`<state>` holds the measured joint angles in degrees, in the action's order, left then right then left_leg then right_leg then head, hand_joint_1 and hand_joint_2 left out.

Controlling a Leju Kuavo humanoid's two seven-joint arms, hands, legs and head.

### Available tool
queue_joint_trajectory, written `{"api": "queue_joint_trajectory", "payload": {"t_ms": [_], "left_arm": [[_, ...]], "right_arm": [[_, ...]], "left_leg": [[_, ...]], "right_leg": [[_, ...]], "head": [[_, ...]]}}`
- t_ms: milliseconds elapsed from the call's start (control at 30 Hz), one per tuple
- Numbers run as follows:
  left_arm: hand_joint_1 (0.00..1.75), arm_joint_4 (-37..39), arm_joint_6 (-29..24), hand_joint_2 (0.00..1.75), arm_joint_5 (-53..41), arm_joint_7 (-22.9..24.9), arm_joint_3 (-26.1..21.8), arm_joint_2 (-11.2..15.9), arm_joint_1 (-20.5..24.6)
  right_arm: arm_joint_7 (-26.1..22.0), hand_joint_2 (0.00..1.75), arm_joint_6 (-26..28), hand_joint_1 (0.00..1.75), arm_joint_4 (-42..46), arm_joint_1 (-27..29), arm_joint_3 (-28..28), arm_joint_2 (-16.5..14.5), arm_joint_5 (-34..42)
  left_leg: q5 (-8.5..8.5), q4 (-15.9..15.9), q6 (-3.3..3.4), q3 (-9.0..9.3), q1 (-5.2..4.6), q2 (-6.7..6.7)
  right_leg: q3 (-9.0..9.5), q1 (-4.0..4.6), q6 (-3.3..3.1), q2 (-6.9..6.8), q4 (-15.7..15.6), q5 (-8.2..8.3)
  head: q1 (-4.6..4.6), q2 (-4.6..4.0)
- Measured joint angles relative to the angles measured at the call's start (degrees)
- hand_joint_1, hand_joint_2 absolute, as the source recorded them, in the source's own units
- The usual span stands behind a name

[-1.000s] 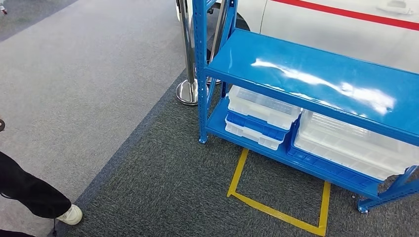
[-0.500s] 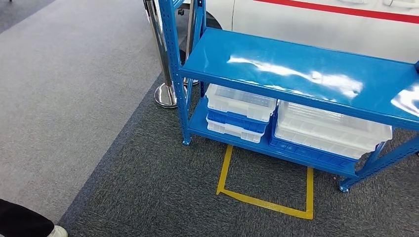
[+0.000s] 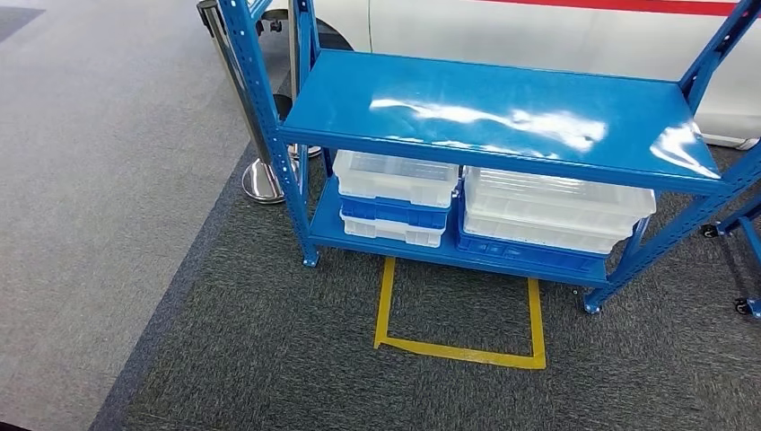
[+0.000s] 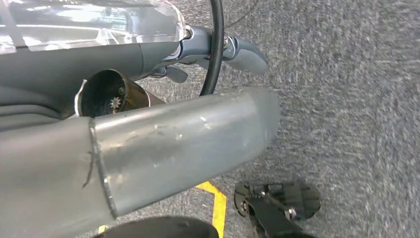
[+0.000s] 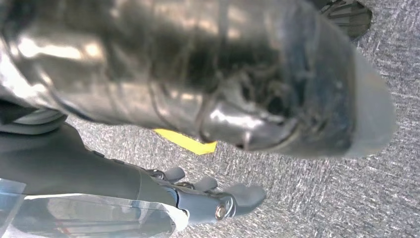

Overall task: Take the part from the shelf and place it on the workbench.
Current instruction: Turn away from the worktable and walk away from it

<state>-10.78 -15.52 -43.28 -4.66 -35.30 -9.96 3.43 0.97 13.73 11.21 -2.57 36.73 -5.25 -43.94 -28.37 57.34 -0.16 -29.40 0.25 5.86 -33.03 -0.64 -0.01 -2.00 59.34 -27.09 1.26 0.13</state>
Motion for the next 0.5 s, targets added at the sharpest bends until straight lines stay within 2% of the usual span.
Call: {"api": "queue_joint_trajectory", "payload": {"t_ms": [33, 100, 133, 167, 200, 233, 267, 300, 367, 400, 433, 467, 500], "left_arm": [[0.00, 0.00, 0.00, 0.00, -0.01, -0.05, -0.01, -0.01, 0.08], [0.00, 0.00, -0.01, 0.00, -0.02, -0.15, -0.02, -0.01, 0.10], [0.00, 0.00, -0.01, 0.00, -0.02, -0.20, -0.02, -0.02, 0.04], [0.00, 0.00, -0.01, 0.00, -0.02, -0.23, -0.02, -0.02, -0.06], [0.00, 0.00, -0.01, 0.00, -0.02, -0.24, -0.02, -0.03, -0.18], [0.00, 0.00, -0.01, 0.00, -0.02, -0.25, -0.02, -0.03, -0.28], [0.00, 0.00, -0.02, 0.00, -0.02, -0.23, -0.02, -0.03, -0.34], [0.00, 0.00, -0.02, 0.00, -0.03, -0.21, -0.03, -0.03, -0.36], [0.00, 0.00, -0.02, 0.00, -0.10, -0.08, -0.12, -0.01, -0.28], [0.00, 0.00, -0.02, 0.00, -0.14, 0.05, -0.19, 0.01, -0.21], [0.00, 0.00, -0.01, 0.00, -0.17, 0.18, -0.26, 0.01, -0.12], [0.00, 0.00, 0.06, 0.00, -0.19, 0.32, -0.31, -0.01, -0.05], [0.00, 0.00, 0.18, 0.44, -0.16, 0.43, -0.34, -0.05, -0.02]], "right_arm": [[-0.08, 0.00, 0.00, 0.00, 0.00, 0.05, 0.01, -0.01, -0.02], [-0.17, 0.00, 0.00, 0.00, 0.00, 0.01, 0.02, -0.01, -0.07], [-0.20, 0.00, -0.01, 0.00, 0.00, -0.05, 0.02, -0.01, -0.09], [-0.20, 0.00, -0.01, 0.00, 0.00, -0.10, 0.02, 0.00, -0.10], [-0.20, 0.00, -0.02, 0.00, 0.00, -0.12, 0.02, 0.01, -0.11], [-0.20, 0.00, -0.01, 0.00, 0.00, -0.12, 0.02, 0.01, -0.12], [-0.26, 0.00, 0.03, 0.00, 0.00, -0.10, 0.02, 0.02, -0.12], [-0.34, 0.00, 0.11, 0.00, 0.00, -0.09, 0.02, 0.02, -0.16], [-0.38, 0.00, 0.35, 0.00, -0.01, -0.05, 0.02, -0.09, -0.32], [-0.28, 0.44, 0.49, 0.00, -0.01, -0.05, 0.03, -0.18, -0.40], [-0.13, 0.87, 0.61, 0.00, -0.02, -0.04, 0.03, -0.26, -0.45], [0.01, 1.31, 0.69, 0.00, -0.02, -0.04, 0.03, -0.31, -0.48], [0.09, 1.75, 0.73, 0.00, -0.02, -0.03, 0.04, -0.29, -0.50]], "left_leg": [[-0.31, 0.27, -0.36, 0.12, 0.10, -0.32], [-2.68, 3.37, -0.95, -1.01, 0.33, -2.54], [-4.72, 6.73, -1.15, -2.52, 0.42, -3.95], [-6.83, 10.81, -1.21, -4.44, 0.43, -4.79], [-8.33, 14.60, -1.21, -6.26, 0.43, -5.14], [-8.78, 16.96, -1.12, -7.46, 0.43, -5.26], [-8.01, 17.20, -0.95, -7.70, 0.41, -5.31], [-6.12, 15.05, -0.67, -6.84, 0.38, -5.37], [-1.60, 7.11, 0.23, -3.51, 0.16, -5.95], [-0.20, 3.61, 0.61, -2.16, 0.04, -6.30], [0.48, 1.40, 0.67, -1.41, -0.01, -6.62], [0.45, 0.50, 0.49, -1.21, -0.06, -6.80], [0.48, 0.20, 0.29, -1.21, -0.08, -6.79]], "right_leg": [[0.00, -0.08, -0.34, 0.45, -0.10, 0.08], [-0.02, -0.26, -1.07, 1.32, -0.30, 0.37], [-0.11, -0.28, -1.32, 1.77, -0.33, 0.46], [-0.23, -0.21, -1.49, 2.30, -0.31, 0.51], [-0.32, -0.11, -1.58, 2.89, -0.29, 0.54], [-0.34, 0.00, -1.60, 3.53, -0.26, 0.55], [-0.29, 0.09, -1.62, 4.08, -0.25, 0.55], [-0.17, 0.17, -1.63, 4.59, -0.23, 0.54], [0.06, 0.36, -1.61, 5.34, -0.20, 0.49], [0.03, 0.46, -1.50, 5.64, -0.12, 0.46], [-0.10, 0.58, -1.38, 5.79, 0.00, 0.36], [-0.25, 0.62, -1.30, 5.84, 0.09, 0.30], [-0.35, 0.59, -1.19, 5.85, 0.14, 0.25]], "head": [[-0.01, 0.00], [-0.02, 0.00], [-0.03, 0.00], [-0.03, 0.00], [-0.02, 0.00], [-0.02, 0.00], [-0.02, 0.00], [-0.02, 0.00], [0.00, 0.00], [-0.01, 0.00], [0.01, 0.00], [0.01, 0.00], [0.01, 0.00]]}}
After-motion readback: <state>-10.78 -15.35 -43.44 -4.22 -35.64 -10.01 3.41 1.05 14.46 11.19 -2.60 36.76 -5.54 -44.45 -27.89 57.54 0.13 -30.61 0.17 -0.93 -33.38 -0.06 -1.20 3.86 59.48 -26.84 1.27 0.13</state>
